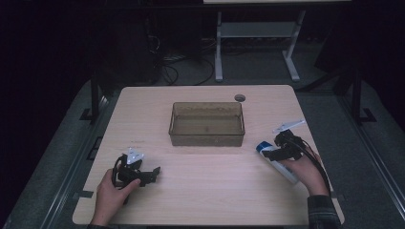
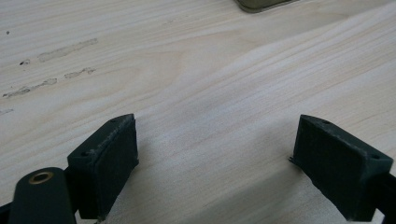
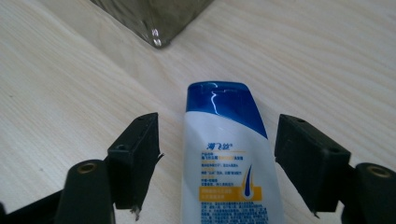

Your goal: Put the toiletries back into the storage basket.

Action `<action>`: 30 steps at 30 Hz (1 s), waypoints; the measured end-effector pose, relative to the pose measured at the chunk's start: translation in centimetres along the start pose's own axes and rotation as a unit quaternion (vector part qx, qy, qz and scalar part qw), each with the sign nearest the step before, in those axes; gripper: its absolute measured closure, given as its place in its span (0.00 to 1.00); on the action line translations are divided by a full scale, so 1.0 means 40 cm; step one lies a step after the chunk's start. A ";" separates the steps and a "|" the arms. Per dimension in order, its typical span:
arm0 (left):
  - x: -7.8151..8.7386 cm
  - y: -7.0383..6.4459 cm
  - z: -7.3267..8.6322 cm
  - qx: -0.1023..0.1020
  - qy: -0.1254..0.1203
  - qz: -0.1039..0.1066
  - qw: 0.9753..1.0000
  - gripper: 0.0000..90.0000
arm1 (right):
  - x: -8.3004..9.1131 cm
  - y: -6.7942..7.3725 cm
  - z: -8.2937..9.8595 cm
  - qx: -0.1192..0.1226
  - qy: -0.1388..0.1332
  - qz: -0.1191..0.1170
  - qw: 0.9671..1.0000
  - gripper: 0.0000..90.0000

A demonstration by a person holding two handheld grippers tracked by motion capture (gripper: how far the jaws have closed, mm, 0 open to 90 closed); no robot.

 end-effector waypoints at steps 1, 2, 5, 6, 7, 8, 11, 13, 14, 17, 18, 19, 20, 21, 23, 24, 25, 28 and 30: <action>0.000 0.000 0.000 0.000 0.000 0.000 1.000 0.14 | -0.004 -0.001 0.001 -0.003 0.004 0.000 1.000 0.33; 0.000 0.000 0.000 0.000 0.000 0.000 1.000 0.14 | -0.009 -0.003 0.000 0.000 0.007 -0.002 1.000 0.32; 0.000 0.000 0.000 0.000 0.000 0.000 1.000 0.14 | -0.026 -0.006 0.000 0.005 0.031 0.005 0.999 0.28; 0.000 0.000 0.000 0.000 0.000 0.000 1.000 0.14 | -0.030 -0.007 -0.001 0.008 0.037 0.009 0.999 0.27; 0.000 0.000 0.000 0.000 0.000 0.000 1.000 0.14 | -0.033 -0.007 -0.003 0.010 0.039 0.010 0.999 0.25; 0.000 0.000 0.000 0.000 0.000 0.000 1.000 0.14 | -0.033 -0.007 -0.003 0.010 0.039 0.010 0.999 0.25; 0.000 0.000 0.000 0.000 0.000 0.000 1.000 0.14 | -0.047 -0.005 -0.008 0.013 0.058 0.010 0.998 0.24; 0.000 0.000 0.000 0.000 0.000 0.000 1.000 0.14 | -0.052 -0.005 -0.008 0.014 0.065 0.013 0.998 0.24; 0.000 0.000 0.000 0.000 0.000 0.000 1.000 0.14 | -0.057 -0.005 -0.009 0.013 0.068 0.011 0.998 0.24; 0.000 0.000 0.000 0.000 0.000 0.000 1.000 0.14 | -0.076 -0.011 -0.006 0.008 0.086 0.010 0.996 0.24; 0.000 0.000 0.000 0.000 0.000 0.000 1.000 0.14 | -0.081 -0.013 -0.006 0.008 0.089 0.009 0.996 0.24; 0.000 0.000 0.000 0.000 0.000 0.000 1.000 0.14 | -0.084 -0.015 -0.006 0.006 0.092 0.010 0.996 0.25; 0.000 0.000 0.000 0.000 0.000 0.000 1.000 0.14 | -0.084 -0.015 -0.006 0.006 0.092 0.010 0.996 0.25; 0.000 0.000 0.000 0.000 0.000 0.000 1.000 0.14 | -0.091 -0.017 -0.005 0.008 0.098 0.010 0.995 0.26; 0.000 0.000 0.000 0.000 0.000 0.000 1.000 0.14 | -0.097 -0.019 -0.003 0.008 0.105 0.010 0.994 0.28; 0.000 0.000 0.000 0.000 0.000 0.000 1.000 0.14 | -0.097 -0.019 -0.003 0.008 0.105 0.010 0.994 0.28; 0.000 0.000 0.000 0.000 0.000 0.000 1.000 0.14 | -0.100 -0.021 -0.002 0.008 0.109 0.013 0.994 0.30; 0.000 0.000 0.000 0.000 0.000 0.000 1.000 0.14 | -0.099 -0.023 -0.001 0.008 0.110 0.017 0.994 0.33; 0.000 0.000 0.000 0.000 0.000 0.000 1.000 0.14 | -0.097 -0.024 0.000 0.005 0.111 0.016 0.994 0.34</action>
Point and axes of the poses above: each handheld gripper's, and its own axes: x roughly backward along the jaws, z roughly out of its underside, y roughly to its left, the point moved 4 cm from there along -x, roughly forward along the jaws, and after that the axes turned 14 degrees about -x, right-handed, at the moved point
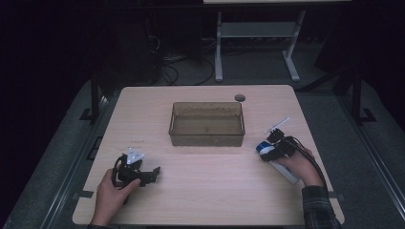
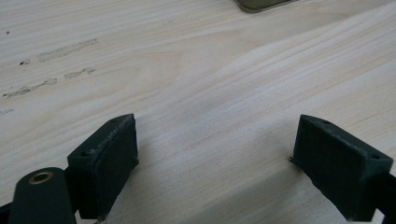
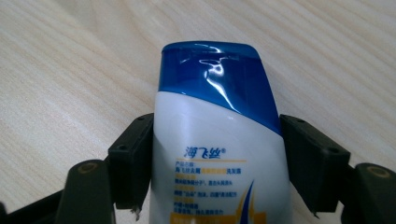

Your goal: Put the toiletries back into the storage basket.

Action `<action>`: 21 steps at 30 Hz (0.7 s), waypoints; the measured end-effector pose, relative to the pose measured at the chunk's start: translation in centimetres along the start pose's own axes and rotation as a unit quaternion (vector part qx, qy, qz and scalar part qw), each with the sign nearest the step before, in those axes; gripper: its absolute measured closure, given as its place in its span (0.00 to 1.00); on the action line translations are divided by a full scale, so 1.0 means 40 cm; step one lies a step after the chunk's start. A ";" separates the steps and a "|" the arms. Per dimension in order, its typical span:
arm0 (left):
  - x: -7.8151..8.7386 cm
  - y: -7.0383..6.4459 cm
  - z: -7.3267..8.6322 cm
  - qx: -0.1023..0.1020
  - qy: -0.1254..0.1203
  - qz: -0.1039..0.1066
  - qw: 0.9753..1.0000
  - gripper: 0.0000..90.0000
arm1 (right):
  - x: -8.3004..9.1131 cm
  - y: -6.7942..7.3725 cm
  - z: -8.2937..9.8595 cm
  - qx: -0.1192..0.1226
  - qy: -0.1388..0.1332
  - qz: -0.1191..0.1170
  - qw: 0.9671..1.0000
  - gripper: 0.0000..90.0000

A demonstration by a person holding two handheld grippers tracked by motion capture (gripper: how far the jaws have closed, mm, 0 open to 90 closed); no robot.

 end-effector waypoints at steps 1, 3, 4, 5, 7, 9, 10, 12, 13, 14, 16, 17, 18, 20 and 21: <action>0.000 0.000 0.000 0.000 0.000 0.000 1.000 0.14 | 0.001 0.000 0.001 0.000 0.000 0.000 1.000 0.35; 0.000 0.000 0.000 0.000 0.000 0.000 1.000 0.14 | 0.001 0.000 0.001 0.000 0.000 -0.001 1.000 0.36; 0.000 0.000 0.000 0.000 0.000 0.000 1.000 0.14 | 0.001 0.000 0.001 0.000 0.000 -0.001 1.000 0.36; 0.000 0.000 0.000 0.000 0.000 0.000 1.000 0.14 | 0.001 0.000 0.001 0.000 0.000 0.000 1.000 0.36; 0.000 0.000 0.000 0.000 0.000 0.000 1.000 0.14 | 0.001 0.000 0.001 0.000 0.000 0.000 1.000 0.36; 0.000 0.000 0.000 0.000 0.000 0.000 1.000 0.14 | 0.002 -0.001 0.001 -0.003 0.000 0.000 1.000 0.37; 0.000 0.000 0.000 0.000 0.000 0.000 1.000 0.14 | 0.002 -0.001 0.001 -0.003 0.000 0.000 1.000 0.37; 0.000 0.000 0.000 0.000 0.000 0.000 1.000 0.14 | 0.002 -0.001 0.001 -0.003 0.000 0.001 1.000 0.37; 0.000 0.000 0.000 0.000 0.000 0.000 1.000 0.14 | 0.003 -0.001 0.001 -0.003 -0.001 0.001 1.000 0.37; 0.000 0.000 0.000 0.000 0.000 0.000 1.000 0.14 | 0.003 -0.001 0.002 -0.003 -0.001 0.001 1.000 0.37; 0.000 0.000 0.000 0.000 0.000 0.000 1.000 0.14 | 0.003 -0.001 0.002 -0.003 -0.001 0.000 1.000 0.37; 0.000 0.000 0.000 0.000 0.000 0.000 1.000 0.14 | 0.004 -0.001 0.003 -0.003 -0.001 0.001 1.000 0.37; 0.000 0.000 0.000 0.000 0.000 0.000 1.000 0.14 | 0.005 -0.002 0.003 -0.003 -0.001 0.000 1.000 0.37; 0.000 0.000 0.000 0.000 0.000 0.000 1.000 0.14 | 0.007 -0.002 0.004 -0.005 -0.002 0.001 1.000 0.37; 0.000 0.000 0.000 0.000 0.000 0.000 1.000 0.14 | 0.015 -0.001 0.004 -0.006 -0.008 0.000 1.000 0.37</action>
Point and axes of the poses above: each handheld gripper's, and its own axes: x roughly backward along the jaws, z roughly out of its underside, y roughly to its left, the point moved 4 cm from there along -x, roughly forward along the jaws, and after that the axes turned 14 degrees about -x, right-handed, at the moved point
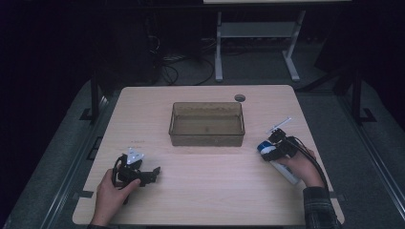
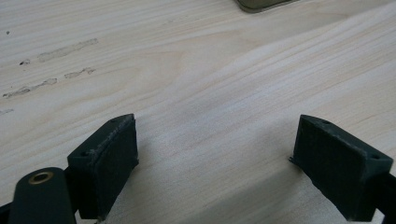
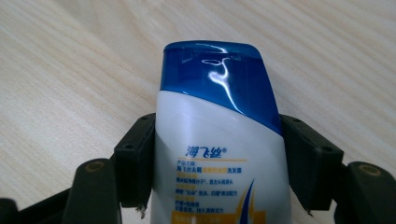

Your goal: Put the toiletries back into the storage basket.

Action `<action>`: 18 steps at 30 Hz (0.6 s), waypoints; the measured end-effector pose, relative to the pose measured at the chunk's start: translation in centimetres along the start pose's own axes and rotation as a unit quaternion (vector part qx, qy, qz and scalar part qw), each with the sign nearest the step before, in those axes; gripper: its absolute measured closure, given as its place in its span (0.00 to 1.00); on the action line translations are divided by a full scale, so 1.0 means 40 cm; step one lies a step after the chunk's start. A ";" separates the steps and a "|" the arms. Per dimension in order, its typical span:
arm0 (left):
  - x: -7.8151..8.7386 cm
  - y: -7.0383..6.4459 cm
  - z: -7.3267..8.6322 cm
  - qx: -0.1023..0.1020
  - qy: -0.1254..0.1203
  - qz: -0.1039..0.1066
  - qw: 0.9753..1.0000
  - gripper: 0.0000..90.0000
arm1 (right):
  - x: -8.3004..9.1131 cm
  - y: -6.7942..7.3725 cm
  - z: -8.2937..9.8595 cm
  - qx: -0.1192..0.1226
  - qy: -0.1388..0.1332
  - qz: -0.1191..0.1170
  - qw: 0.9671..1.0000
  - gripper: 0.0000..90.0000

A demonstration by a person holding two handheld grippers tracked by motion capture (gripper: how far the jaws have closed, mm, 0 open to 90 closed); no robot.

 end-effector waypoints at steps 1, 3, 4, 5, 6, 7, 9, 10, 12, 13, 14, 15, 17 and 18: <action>0.000 0.000 0.000 0.000 0.000 0.000 1.000 0.14 | 0.000 0.000 0.000 0.000 0.000 0.000 1.000 0.37; 0.000 0.000 0.000 0.000 0.000 0.000 1.000 0.14 | 0.008 0.000 0.001 0.000 -0.007 -0.002 1.000 0.37; 0.000 0.000 0.000 0.000 0.000 0.000 1.000 0.14 | 0.019 0.000 0.001 -0.003 -0.015 -0.005 1.000 0.37; 0.000 0.000 0.000 0.000 0.000 0.000 1.000 0.14 | 0.023 0.000 0.002 -0.005 -0.017 -0.005 1.000 0.37; 0.000 0.000 0.000 0.000 0.000 0.000 1.000 0.14 | 0.031 0.000 0.003 -0.008 -0.023 -0.007 1.000 0.37; 0.000 0.000 0.000 0.000 0.000 0.000 1.000 0.14 | 0.031 0.000 0.003 -0.008 -0.023 -0.007 1.000 0.37; 0.000 0.000 0.000 0.000 0.000 0.000 1.000 0.14 | 0.045 0.000 0.006 -0.008 -0.033 -0.009 0.999 0.38; 0.000 0.000 0.000 0.000 0.000 0.000 1.000 0.14 | 0.054 -0.001 0.008 -0.009 -0.044 -0.011 0.999 0.38; 0.000 0.000 0.000 0.000 0.000 0.000 1.000 0.14 | 0.063 -0.002 0.013 -0.010 -0.056 -0.012 0.998 0.38; 0.000 0.000 0.000 0.000 0.000 0.000 1.000 0.14 | 0.067 -0.003 0.015 -0.010 -0.064 -0.013 0.998 0.38; 0.000 0.000 0.000 0.000 0.000 0.000 1.000 0.14 | 0.072 -0.005 0.017 -0.010 -0.071 -0.014 0.997 0.38; 0.000 0.000 0.000 0.000 0.000 0.000 1.000 0.14 | 0.076 -0.006 0.019 -0.013 -0.075 -0.015 0.997 0.38; 0.000 0.000 0.000 0.000 0.000 0.000 1.000 0.14 | 0.089 -0.008 0.024 -0.017 -0.091 -0.021 0.995 0.38; 0.000 0.000 0.000 0.000 0.000 0.000 1.000 0.14 | 0.095 -0.008 0.027 -0.020 -0.098 -0.025 0.995 0.38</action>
Point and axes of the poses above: each handheld gripper's, and its own axes: x roughly backward along the jaws, z roughly out of its underside, y roughly to its left, the point moved 4 cm from there along -x, roughly forward along the jaws, and after that the axes turned 14 degrees about -x, right-handed, at the moved point
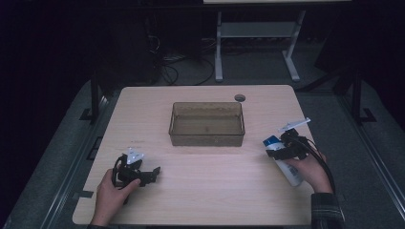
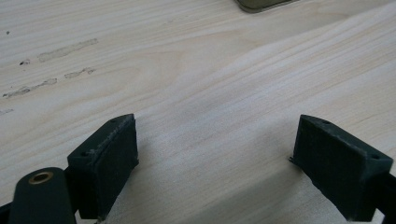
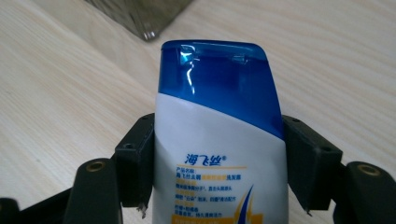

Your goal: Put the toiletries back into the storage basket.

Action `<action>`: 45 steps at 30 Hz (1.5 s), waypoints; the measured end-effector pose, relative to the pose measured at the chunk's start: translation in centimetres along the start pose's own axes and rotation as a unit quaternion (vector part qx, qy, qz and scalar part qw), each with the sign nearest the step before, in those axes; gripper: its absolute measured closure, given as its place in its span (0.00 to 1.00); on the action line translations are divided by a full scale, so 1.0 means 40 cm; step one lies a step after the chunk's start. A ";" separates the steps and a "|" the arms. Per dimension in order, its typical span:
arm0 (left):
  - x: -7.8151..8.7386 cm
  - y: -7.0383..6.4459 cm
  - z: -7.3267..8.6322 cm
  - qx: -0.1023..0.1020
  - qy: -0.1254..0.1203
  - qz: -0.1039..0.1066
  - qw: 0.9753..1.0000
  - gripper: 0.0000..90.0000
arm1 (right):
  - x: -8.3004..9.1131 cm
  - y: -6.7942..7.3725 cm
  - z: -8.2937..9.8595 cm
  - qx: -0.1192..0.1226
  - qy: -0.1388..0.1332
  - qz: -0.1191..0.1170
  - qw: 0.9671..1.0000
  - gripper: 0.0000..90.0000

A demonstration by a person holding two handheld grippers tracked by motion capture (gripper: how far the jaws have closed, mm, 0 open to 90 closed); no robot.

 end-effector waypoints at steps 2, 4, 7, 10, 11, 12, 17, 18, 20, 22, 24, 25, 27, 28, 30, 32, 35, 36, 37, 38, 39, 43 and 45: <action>0.000 0.000 0.000 0.000 0.000 0.000 1.000 0.14 | 0.011 -0.002 0.002 -0.004 -0.015 -0.010 1.000 0.38; 0.000 0.000 0.000 0.000 0.000 0.000 1.000 0.14 | 0.021 -0.005 0.003 -0.008 -0.028 -0.014 0.999 0.38; 0.000 0.000 0.000 0.000 0.000 0.000 1.000 0.14 | 0.033 -0.012 0.007 -0.012 -0.044 -0.021 0.999 0.38; 0.000 0.000 0.000 0.000 0.000 0.000 1.000 0.14 | 0.050 -0.017 0.011 -0.020 -0.063 -0.032 0.997 0.38; 0.000 0.000 0.000 0.000 0.000 0.000 1.000 0.14 | 0.054 -0.018 0.012 -0.021 -0.067 -0.035 0.997 0.38; 0.000 0.000 0.000 0.000 0.000 0.000 1.000 0.14 | 0.061 -0.020 0.014 -0.025 -0.077 -0.040 0.996 0.38; 0.000 0.000 0.000 0.000 0.000 0.000 1.000 0.14 | 0.079 -0.030 0.021 -0.034 -0.098 -0.047 0.993 0.38; 0.000 0.000 0.000 0.000 0.000 0.000 1.000 0.14 | 0.089 -0.034 0.024 -0.039 -0.108 -0.051 0.992 0.38; 0.000 0.000 0.000 0.000 0.000 0.000 1.000 0.14 | 0.094 -0.036 0.025 -0.041 -0.114 -0.053 0.991 0.38; 0.000 0.000 0.000 0.000 0.000 0.000 1.000 0.14 | 0.110 -0.040 0.027 -0.043 -0.132 -0.063 0.988 0.38; 0.000 0.000 0.000 0.000 0.000 0.000 1.000 0.14 | 0.119 -0.041 0.028 -0.045 -0.141 -0.071 0.986 0.38; 0.000 0.000 0.000 0.000 0.000 0.000 1.000 0.14 | 0.123 -0.042 0.028 -0.044 -0.146 -0.074 0.986 0.38; 0.000 0.000 0.000 0.000 0.000 0.000 1.000 0.14 | 0.126 -0.043 0.028 -0.043 -0.151 -0.077 0.985 0.38; 0.000 0.000 0.000 0.000 0.000 0.000 1.000 0.14 | 0.132 -0.042 0.027 -0.045 -0.159 -0.080 0.983 0.38; 0.000 0.000 0.000 0.000 0.000 0.000 1.000 0.14 | 0.137 -0.042 0.026 -0.045 -0.163 -0.082 0.982 0.38; 0.000 0.000 0.000 0.000 0.000 0.000 1.000 0.14 | 0.140 -0.040 0.024 -0.044 -0.167 -0.082 0.982 0.38; 0.000 0.000 0.000 0.000 0.000 0.000 1.000 0.14 | 0.145 -0.037 0.021 -0.043 -0.172 -0.083 0.981 0.38; 0.000 0.000 0.000 0.000 0.000 0.000 1.000 0.14 | 0.150 -0.034 0.018 -0.043 -0.178 -0.083 0.980 0.38; 0.000 0.000 0.000 0.000 0.000 0.000 1.000 0.14 | 0.150 -0.034 0.018 -0.043 -0.178 -0.083 0.980 0.38; 0.000 0.000 0.000 0.000 0.000 0.000 1.000 0.14 | 0.156 -0.030 0.014 -0.041 -0.184 -0.082 0.979 0.38; 0.000 0.000 0.000 0.000 0.000 0.000 1.000 0.14 | 0.156 -0.030 0.014 -0.041 -0.184 -0.082 0.979 0.38; 0.000 0.000 0.000 0.000 0.000 0.000 1.000 0.14 | 0.170 -0.020 0.005 -0.038 -0.194 -0.079 0.977 0.38; 0.000 0.000 0.000 0.000 0.000 0.000 1.000 0.14 | 0.177 -0.012 0.000 -0.034 -0.198 -0.077 0.977 0.38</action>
Point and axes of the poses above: each handheld gripper's, and its own axes: x roughly backward along the jaws, z roughly out of its underside, y roughly to its left, the point moved 4 cm from there along -x, roughly forward along the jaws, and after that the axes turned 14 degrees about -x, right-handed, at the moved point
